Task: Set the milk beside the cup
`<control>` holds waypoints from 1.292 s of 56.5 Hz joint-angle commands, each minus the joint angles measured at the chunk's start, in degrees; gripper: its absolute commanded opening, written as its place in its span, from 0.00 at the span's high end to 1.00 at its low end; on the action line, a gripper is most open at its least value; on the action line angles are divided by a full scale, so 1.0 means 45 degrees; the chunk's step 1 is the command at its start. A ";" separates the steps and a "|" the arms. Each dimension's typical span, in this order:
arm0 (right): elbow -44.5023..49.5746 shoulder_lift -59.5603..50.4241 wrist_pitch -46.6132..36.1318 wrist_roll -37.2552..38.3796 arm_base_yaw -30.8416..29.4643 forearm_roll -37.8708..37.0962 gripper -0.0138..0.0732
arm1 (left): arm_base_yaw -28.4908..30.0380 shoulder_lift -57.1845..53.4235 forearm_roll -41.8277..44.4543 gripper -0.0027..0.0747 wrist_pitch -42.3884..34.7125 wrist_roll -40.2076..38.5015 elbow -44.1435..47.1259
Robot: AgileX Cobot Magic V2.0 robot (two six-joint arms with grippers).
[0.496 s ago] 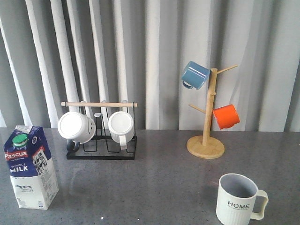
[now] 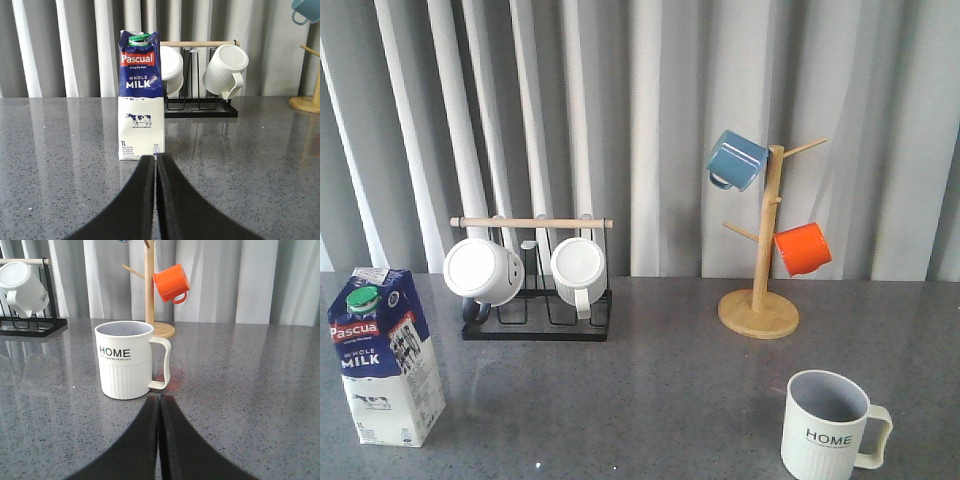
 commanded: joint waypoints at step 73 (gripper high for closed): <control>-0.7068 0.8829 -0.1093 0.0510 -0.0078 0.0507 0.85 | -0.0176 0.8916 -0.0811 0.97 0.1686 -0.0055 -0.9131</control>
